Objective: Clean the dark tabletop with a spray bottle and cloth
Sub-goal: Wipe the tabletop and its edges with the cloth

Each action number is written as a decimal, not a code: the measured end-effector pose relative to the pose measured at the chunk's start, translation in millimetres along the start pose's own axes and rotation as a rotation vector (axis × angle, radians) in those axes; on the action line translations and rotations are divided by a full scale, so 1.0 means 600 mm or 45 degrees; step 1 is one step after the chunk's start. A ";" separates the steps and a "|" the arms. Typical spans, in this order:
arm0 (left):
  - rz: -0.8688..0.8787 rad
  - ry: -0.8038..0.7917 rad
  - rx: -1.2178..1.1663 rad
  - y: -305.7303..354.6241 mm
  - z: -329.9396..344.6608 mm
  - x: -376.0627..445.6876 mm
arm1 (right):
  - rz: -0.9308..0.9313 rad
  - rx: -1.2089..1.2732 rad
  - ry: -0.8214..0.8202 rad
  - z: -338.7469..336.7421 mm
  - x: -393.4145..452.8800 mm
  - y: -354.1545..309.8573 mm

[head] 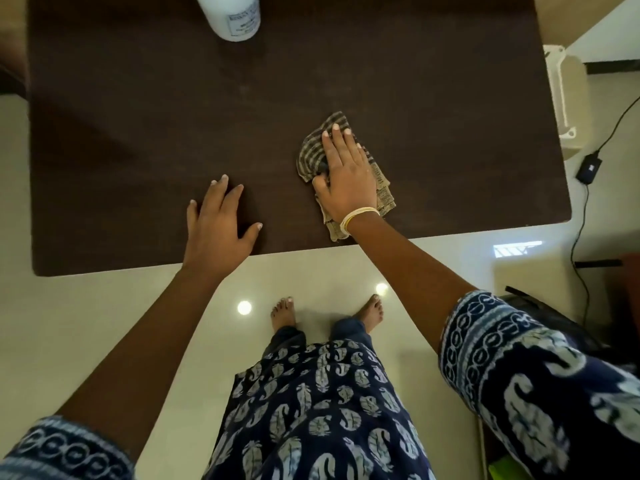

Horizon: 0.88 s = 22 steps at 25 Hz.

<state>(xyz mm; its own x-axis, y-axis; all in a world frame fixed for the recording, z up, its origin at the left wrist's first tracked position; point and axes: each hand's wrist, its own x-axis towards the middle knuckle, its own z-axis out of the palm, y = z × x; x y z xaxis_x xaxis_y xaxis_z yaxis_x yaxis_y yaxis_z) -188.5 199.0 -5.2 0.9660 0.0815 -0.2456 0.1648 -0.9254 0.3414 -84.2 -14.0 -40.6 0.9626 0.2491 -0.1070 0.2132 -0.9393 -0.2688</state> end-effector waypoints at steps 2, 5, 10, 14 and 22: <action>-0.033 0.009 0.011 -0.035 -0.006 -0.016 | -0.056 -0.005 -0.005 0.013 -0.007 -0.035; -0.070 0.025 0.009 -0.086 -0.014 -0.040 | -0.161 0.008 -0.043 0.028 -0.015 -0.091; -0.083 0.011 -0.192 -0.127 -0.014 -0.076 | -0.462 0.100 -0.169 0.043 -0.044 -0.160; -0.036 0.162 -0.495 -0.126 -0.014 -0.089 | -0.758 0.318 -0.185 0.054 -0.090 -0.167; -0.109 0.179 -0.673 -0.055 -0.023 -0.094 | -0.007 1.219 -0.465 0.029 -0.187 -0.162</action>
<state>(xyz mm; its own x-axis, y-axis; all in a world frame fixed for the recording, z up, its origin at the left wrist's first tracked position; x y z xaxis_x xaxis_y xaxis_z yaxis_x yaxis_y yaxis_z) -245.6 230.2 9.9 0.9560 0.2308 -0.1812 0.2868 -0.6041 0.7435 -216.0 53.5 -19.2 0.8181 0.4597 -0.3456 -0.1598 -0.3956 -0.9044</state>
